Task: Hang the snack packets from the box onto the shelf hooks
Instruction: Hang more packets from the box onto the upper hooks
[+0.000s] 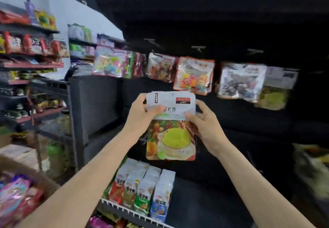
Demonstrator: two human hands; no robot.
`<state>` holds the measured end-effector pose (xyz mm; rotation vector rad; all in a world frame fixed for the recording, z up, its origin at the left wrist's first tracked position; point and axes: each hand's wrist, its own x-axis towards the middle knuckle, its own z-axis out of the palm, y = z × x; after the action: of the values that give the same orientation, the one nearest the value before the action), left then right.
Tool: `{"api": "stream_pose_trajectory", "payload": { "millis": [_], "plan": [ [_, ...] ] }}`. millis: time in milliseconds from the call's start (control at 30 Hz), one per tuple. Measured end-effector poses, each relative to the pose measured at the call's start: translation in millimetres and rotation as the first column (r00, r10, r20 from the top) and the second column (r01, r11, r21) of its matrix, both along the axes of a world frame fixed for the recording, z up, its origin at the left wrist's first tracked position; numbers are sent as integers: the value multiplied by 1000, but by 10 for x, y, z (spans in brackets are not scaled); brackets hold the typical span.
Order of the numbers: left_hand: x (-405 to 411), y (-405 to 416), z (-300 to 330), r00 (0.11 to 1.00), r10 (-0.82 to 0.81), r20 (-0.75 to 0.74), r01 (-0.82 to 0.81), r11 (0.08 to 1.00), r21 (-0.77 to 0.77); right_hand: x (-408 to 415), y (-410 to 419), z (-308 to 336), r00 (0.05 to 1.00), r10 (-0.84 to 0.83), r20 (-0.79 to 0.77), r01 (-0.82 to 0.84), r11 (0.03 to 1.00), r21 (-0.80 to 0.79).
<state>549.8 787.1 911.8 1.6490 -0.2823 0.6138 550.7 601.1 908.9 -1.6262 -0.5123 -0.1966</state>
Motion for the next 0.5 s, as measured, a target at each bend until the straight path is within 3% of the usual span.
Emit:
{"api": "stream_pose_trajectory", "payload": {
  "millis": [200,367,500],
  "plan": [
    [75,-1533,297,980,-155,127,150,987,51,-207,-1344,304,921,-240,306,233,971,60],
    [121,-2415,468,975,-156,158,146,987,73,-162,-2234,397,845,-413,340,386,911,146],
    [208,-2843,575,989,-88,121,82,995,52,-79,-2620,493,826,-459,326,414,888,200]
  ]
}}
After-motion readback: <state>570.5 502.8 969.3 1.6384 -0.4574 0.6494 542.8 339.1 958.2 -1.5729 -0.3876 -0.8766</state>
